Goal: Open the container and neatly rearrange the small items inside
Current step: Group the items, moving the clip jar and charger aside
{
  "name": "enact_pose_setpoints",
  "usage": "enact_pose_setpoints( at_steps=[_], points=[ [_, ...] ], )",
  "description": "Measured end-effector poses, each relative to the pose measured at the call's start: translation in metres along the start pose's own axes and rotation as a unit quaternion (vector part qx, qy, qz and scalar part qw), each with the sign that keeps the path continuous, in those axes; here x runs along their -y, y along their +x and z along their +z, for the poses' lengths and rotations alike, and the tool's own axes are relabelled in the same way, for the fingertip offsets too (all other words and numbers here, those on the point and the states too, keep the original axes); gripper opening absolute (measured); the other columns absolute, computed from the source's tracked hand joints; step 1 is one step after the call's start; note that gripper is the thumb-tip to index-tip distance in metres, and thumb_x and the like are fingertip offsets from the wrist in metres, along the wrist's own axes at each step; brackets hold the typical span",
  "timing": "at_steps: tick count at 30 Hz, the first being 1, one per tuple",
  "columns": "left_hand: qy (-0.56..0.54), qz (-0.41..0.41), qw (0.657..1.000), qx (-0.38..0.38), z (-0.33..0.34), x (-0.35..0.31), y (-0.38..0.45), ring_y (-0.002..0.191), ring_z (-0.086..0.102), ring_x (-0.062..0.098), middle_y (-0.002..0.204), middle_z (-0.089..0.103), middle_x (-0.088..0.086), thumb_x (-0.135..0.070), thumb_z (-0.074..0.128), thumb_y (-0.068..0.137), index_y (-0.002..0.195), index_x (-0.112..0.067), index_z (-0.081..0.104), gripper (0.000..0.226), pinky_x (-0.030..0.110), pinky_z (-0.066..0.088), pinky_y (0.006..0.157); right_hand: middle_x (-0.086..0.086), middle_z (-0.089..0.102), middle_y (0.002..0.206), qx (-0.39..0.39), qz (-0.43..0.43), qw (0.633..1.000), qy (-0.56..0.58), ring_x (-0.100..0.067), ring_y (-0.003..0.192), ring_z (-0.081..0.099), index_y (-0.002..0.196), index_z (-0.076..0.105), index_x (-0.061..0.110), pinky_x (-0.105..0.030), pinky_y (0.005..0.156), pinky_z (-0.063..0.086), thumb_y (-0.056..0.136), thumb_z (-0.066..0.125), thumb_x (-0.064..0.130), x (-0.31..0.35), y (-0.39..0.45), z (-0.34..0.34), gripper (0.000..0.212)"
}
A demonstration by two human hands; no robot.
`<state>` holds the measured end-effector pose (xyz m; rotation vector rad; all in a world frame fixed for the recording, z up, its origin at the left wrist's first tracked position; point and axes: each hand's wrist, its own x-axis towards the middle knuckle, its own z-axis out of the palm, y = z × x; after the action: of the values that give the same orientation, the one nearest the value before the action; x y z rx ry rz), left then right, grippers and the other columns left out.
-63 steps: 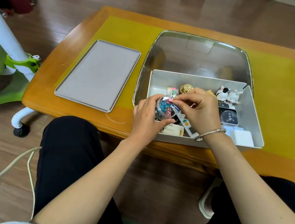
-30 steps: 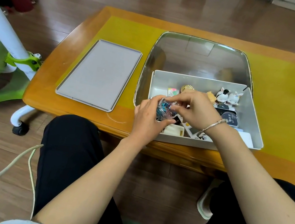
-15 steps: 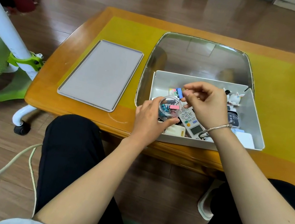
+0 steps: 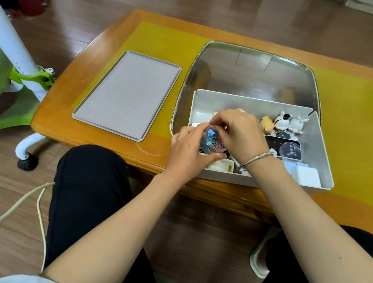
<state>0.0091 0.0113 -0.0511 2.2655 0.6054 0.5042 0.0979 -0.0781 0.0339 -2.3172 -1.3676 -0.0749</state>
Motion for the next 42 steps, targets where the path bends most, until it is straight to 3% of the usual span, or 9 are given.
enact_pose_setpoints(
  at_steps=[3, 9, 16, 20, 22, 26, 33, 37, 42],
  points=[
    [0.001, 0.003, 1.0, -0.006, 0.0, 0.001, 0.0, 0.118, 0.044, 0.015, 0.123, 0.054, -0.001, -0.056, 0.072, 0.073, 0.127, -0.024, 0.048, 0.067, 0.034, 0.03, 0.1, -0.006, 0.073, 0.096, 0.014, -0.004, 1.0, 0.01, -0.026, 0.092, 0.065, 0.099, 0.073, 0.013, -0.033, 0.084, 0.048, 0.087, 0.059, 0.006, 0.001, -0.003, 0.004, 0.02],
    [0.008, -0.005, 1.0, -0.007, 0.002, 0.001, 0.001, 0.118, 0.043, 0.013, 0.125, 0.054, -0.002, -0.061, 0.07, 0.071, 0.13, -0.025, 0.046, 0.073, 0.029, 0.026, 0.096, -0.002, 0.067, 0.089, -0.076, 0.033, 0.996, 0.027, -0.024, 0.089, 0.053, 0.094, 0.072, 0.014, -0.034, 0.077, 0.034, 0.083, 0.056, 0.0, -0.013, -0.015, -0.004, 0.024],
    [0.011, -0.008, 1.0, 0.003, 0.003, 0.002, 0.001, 0.122, 0.042, 0.016, 0.13, 0.051, 0.0, -0.056, 0.07, 0.076, 0.134, -0.025, 0.044, 0.07, 0.035, 0.031, 0.102, -0.001, 0.07, 0.093, 0.002, 0.04, 0.997, 0.073, -0.019, 0.094, 0.056, 0.097, 0.074, 0.017, -0.037, 0.09, 0.036, 0.084, 0.057, 0.005, -0.009, -0.02, -0.001, 0.025],
    [0.005, -0.016, 1.0, 0.004, 0.003, 0.002, 0.002, 0.121, 0.041, 0.014, 0.129, 0.051, -0.001, -0.06, 0.07, 0.072, 0.133, -0.026, 0.044, 0.074, 0.033, 0.028, 0.1, -0.001, 0.07, 0.084, -0.065, 0.05, 0.987, 0.139, 0.003, 0.075, 0.055, 0.091, 0.075, 0.013, -0.007, 0.072, 0.037, 0.079, 0.055, -0.001, -0.011, -0.023, -0.008, 0.027],
    [0.006, -0.015, 1.0, 0.004, 0.003, 0.003, 0.002, 0.12, 0.042, 0.014, 0.128, 0.051, -0.001, -0.062, 0.07, 0.07, 0.133, -0.026, 0.044, 0.077, 0.033, 0.029, 0.1, -0.002, 0.069, 0.086, -0.088, 0.064, 0.987, 0.122, -0.004, 0.078, 0.056, 0.089, 0.074, 0.013, -0.016, 0.075, 0.04, 0.079, 0.055, -0.001, -0.015, -0.023, -0.009, 0.025],
    [0.01, -0.007, 1.0, 0.003, 0.004, 0.005, 0.002, 0.12, 0.042, 0.014, 0.128, 0.051, 0.0, -0.063, 0.068, 0.072, 0.133, -0.025, 0.043, 0.076, 0.034, 0.03, 0.1, 0.003, 0.059, 0.097, 0.001, 0.072, 0.997, 0.019, -0.013, 0.091, 0.04, 0.096, 0.074, 0.024, -0.036, 0.089, 0.029, 0.085, 0.058, 0.015, -0.02, -0.024, -0.003, 0.022],
    [0.0, 0.002, 1.0, 0.012, 0.002, 0.003, 0.001, 0.122, 0.041, 0.014, 0.13, 0.05, 0.0, -0.055, 0.07, 0.076, 0.134, -0.026, 0.043, 0.07, 0.036, 0.03, 0.101, 0.005, 0.052, 0.1, 0.029, 0.059, 0.998, -0.005, -0.004, 0.091, 0.027, 0.097, 0.073, 0.032, -0.031, 0.084, 0.021, 0.083, 0.059, 0.027, -0.019, -0.021, -0.001, 0.02],
    [-0.009, 0.013, 1.0, 0.023, -0.001, 0.004, 0.0, 0.122, 0.039, 0.014, 0.129, 0.051, -0.001, -0.05, 0.07, 0.078, 0.133, -0.026, 0.043, 0.066, 0.039, 0.03, 0.103, 0.001, 0.046, 0.107, 0.085, 0.053, 0.993, -0.062, -0.017, 0.102, 0.037, 0.111, 0.067, 0.037, -0.035, 0.083, 0.024, 0.086, 0.058, 0.038, -0.015, -0.021, 0.004, 0.027],
    [-0.03, 0.006, 0.999, 0.014, -0.002, 0.002, 0.001, 0.121, 0.039, 0.011, 0.128, 0.051, -0.005, -0.05, 0.073, 0.076, 0.131, -0.028, 0.042, 0.067, 0.034, 0.028, 0.101, 0.001, 0.055, 0.112, -0.023, 0.044, 0.994, 0.097, -0.018, 0.106, 0.047, 0.102, 0.073, 0.026, -0.042, 0.093, 0.035, 0.087, 0.063, 0.023, -0.014, -0.023, -0.002, 0.018]
  ],
)
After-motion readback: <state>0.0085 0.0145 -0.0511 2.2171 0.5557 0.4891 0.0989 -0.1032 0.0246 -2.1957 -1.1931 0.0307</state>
